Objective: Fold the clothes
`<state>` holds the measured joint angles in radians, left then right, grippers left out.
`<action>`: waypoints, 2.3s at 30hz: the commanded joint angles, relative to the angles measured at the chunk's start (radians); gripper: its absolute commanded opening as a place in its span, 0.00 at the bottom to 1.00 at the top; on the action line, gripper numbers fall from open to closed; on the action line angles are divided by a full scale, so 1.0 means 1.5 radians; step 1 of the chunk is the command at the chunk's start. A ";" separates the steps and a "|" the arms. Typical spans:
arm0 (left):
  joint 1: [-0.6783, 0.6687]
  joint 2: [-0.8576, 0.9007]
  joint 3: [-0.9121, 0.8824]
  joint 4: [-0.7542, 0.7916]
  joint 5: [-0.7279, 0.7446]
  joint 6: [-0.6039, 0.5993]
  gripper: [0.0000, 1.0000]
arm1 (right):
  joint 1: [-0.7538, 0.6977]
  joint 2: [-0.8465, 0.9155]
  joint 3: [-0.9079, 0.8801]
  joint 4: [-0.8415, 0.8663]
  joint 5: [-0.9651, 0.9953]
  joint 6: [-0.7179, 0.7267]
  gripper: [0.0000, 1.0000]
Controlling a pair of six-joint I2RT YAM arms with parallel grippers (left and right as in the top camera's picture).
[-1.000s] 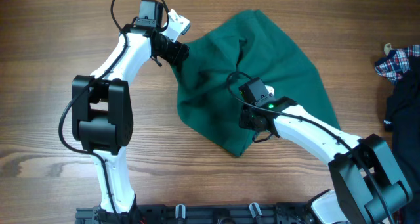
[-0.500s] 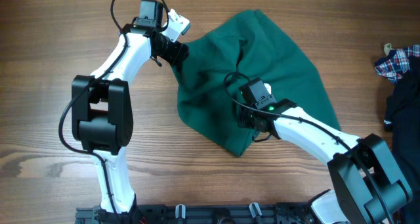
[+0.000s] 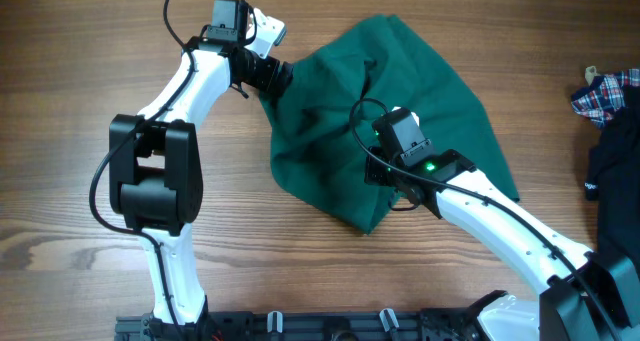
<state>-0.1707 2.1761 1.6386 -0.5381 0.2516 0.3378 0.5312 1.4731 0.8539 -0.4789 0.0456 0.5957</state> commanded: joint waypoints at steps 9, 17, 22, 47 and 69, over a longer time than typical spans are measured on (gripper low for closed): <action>0.010 0.072 0.009 0.000 0.024 0.013 0.74 | -0.002 -0.005 0.013 -0.002 0.000 -0.013 0.04; 0.011 0.026 0.034 -0.001 0.023 0.008 0.17 | -0.002 -0.005 0.013 -0.002 0.001 -0.013 0.04; 0.020 -0.054 0.034 0.001 -0.074 -0.007 0.07 | -0.015 -0.034 0.044 -0.072 0.000 -0.032 0.04; 0.064 -0.229 0.033 -0.057 -0.081 -0.131 0.08 | -0.262 0.009 0.250 -0.334 -0.348 -0.238 0.32; 0.064 -0.229 0.033 -0.069 -0.082 -0.126 0.11 | -0.125 0.265 0.199 -0.128 -0.477 -0.023 0.42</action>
<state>-0.0772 1.8271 1.6768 -0.6411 0.1101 0.1513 0.3389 1.8496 1.1801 -0.6865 -0.6548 0.5217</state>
